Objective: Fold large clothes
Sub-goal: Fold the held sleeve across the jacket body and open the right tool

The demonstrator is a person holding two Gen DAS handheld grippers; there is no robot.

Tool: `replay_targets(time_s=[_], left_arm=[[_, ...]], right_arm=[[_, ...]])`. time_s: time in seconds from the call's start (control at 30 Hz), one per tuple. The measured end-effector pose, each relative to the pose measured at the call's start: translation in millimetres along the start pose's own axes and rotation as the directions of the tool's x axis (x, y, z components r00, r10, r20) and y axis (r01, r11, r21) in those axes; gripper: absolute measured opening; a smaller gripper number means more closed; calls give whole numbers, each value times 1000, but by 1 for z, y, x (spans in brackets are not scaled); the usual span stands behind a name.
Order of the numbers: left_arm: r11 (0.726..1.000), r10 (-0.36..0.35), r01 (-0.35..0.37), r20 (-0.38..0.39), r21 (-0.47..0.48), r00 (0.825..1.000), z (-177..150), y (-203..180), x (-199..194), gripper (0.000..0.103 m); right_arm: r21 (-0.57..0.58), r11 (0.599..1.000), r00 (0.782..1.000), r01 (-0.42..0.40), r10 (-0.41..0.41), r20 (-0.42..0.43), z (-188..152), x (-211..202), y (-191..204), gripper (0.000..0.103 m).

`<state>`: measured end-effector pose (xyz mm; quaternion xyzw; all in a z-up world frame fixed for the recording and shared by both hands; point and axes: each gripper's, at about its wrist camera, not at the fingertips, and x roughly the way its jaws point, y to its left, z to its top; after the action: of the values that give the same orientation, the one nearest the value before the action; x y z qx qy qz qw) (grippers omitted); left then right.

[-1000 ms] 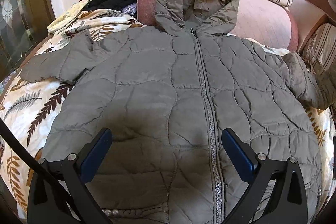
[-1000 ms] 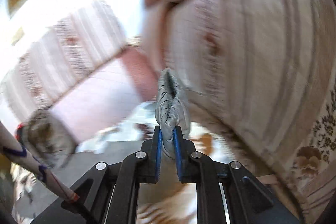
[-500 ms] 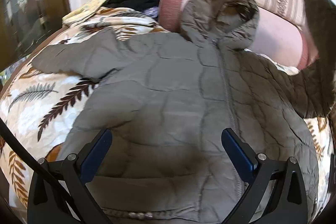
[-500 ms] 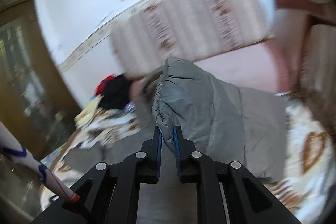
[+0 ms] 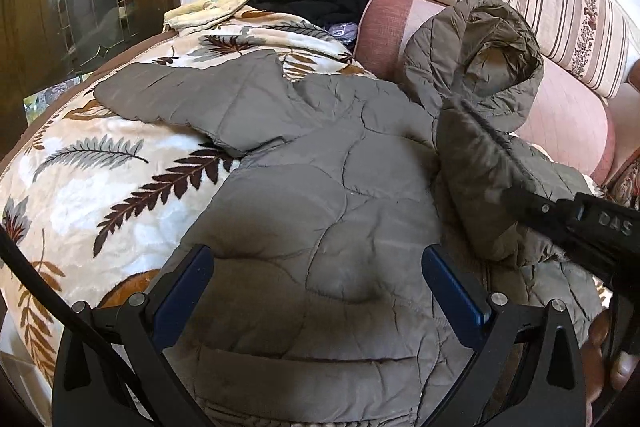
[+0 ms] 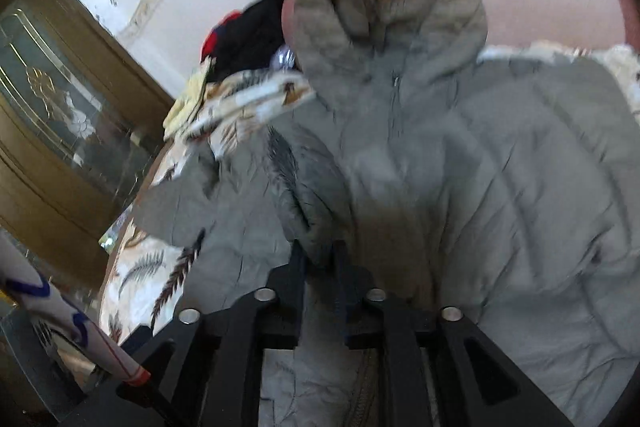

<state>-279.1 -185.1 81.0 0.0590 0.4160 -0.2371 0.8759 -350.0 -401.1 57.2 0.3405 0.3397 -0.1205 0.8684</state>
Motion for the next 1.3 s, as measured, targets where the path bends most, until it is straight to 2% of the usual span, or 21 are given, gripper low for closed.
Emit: replay_targets(time_s=[0.07,0.13,0.23,0.27,0.3,0.33,0.43,0.47,0.53,0.6,0.67,0.83,0.97,1.07,1.17,1.3], left_arm=[[1000,4,-4,3,-5,1000,3,0,1,103],[1000,6,-6,18,-15,1000,6,0,0,103],[1000,12,-11,49,-27,999,13,0,-2,103],[999,16,-14,60,-29,998,14,0,-3,103],[999,16,-14,67,-29,998,15,-1,-3,103],[1000,12,-10,66,-25,998,16,-3,-1,103],[1000,11,-12,45,14,999,16,-13,11,103],[1000,14,-15,37,26,999,16,-15,15,103],[998,21,-21,9,52,1000,17,-21,27,103],[997,33,-33,-3,68,999,19,-24,38,103],[996,31,-27,-49,87,998,22,-26,55,103],[993,68,-51,-158,111,985,18,-27,88,103],[995,51,-39,-138,90,989,21,-25,79,103],[998,-2,7,-75,57,997,27,-21,57,103],[998,0,2,-28,68,1000,28,-22,41,103],[997,-11,11,-5,73,1000,23,-26,28,103]], right_arm=[[-5,999,999,-45,45,-9,1,-6,1,26],[-63,997,999,-37,38,21,2,-21,7,29],[-102,994,995,-38,47,83,6,-56,4,39],[-103,994,990,-29,42,132,11,-75,-5,46],[-96,995,989,-25,38,145,16,-84,-9,51],[-85,996,987,-16,30,156,19,-89,-15,51],[-45,994,976,100,-90,196,22,-101,-44,51],[-34,975,956,219,-207,209,24,-102,-60,51],[-24,938,921,346,-335,198,27,-97,-83,51],[-7,920,907,393,-386,171,28,-88,-105,44],[11,905,898,425,-423,118,25,-77,-127,44],[23,900,901,434,-435,6,13,-43,-156,44],[21,907,907,421,-421,27,5,-52,-149,44],[46,940,936,337,-340,92,-2,-85,-132,44],[-5,950,944,312,-309,118,-31,-116,-110,47],[10,967,959,255,-255,126,-70,-127,-100,49]])
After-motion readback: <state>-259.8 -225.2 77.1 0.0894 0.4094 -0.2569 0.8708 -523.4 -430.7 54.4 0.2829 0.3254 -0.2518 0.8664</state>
